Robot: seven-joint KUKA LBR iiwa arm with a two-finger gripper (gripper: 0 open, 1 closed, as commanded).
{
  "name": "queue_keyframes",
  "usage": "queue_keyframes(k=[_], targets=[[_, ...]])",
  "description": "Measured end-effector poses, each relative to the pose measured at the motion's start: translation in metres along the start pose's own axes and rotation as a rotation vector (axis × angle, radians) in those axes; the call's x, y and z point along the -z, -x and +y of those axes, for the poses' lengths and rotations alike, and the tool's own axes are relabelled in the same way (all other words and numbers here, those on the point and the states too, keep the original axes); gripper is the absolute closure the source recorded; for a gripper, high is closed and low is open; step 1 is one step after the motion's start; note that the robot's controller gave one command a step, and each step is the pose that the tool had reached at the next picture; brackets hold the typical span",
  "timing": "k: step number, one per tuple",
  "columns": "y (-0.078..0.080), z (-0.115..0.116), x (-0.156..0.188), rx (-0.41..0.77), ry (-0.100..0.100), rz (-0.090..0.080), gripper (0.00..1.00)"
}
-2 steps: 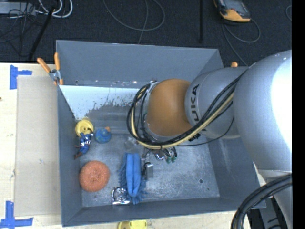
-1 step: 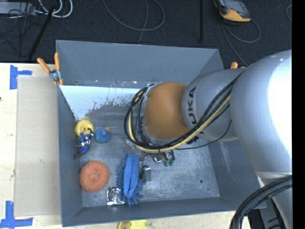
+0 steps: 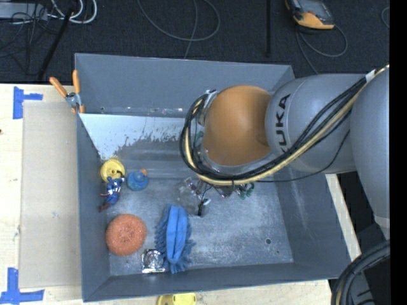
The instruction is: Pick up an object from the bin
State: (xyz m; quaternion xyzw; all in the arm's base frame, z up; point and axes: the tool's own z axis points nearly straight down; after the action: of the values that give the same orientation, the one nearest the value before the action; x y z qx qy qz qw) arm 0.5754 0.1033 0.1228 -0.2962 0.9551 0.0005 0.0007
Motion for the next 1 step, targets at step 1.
queue_keyframes(k=[1], targets=[[0.0000, 0.0000, 0.0000, 0.000, 0.000, 0.000, 0.00]])
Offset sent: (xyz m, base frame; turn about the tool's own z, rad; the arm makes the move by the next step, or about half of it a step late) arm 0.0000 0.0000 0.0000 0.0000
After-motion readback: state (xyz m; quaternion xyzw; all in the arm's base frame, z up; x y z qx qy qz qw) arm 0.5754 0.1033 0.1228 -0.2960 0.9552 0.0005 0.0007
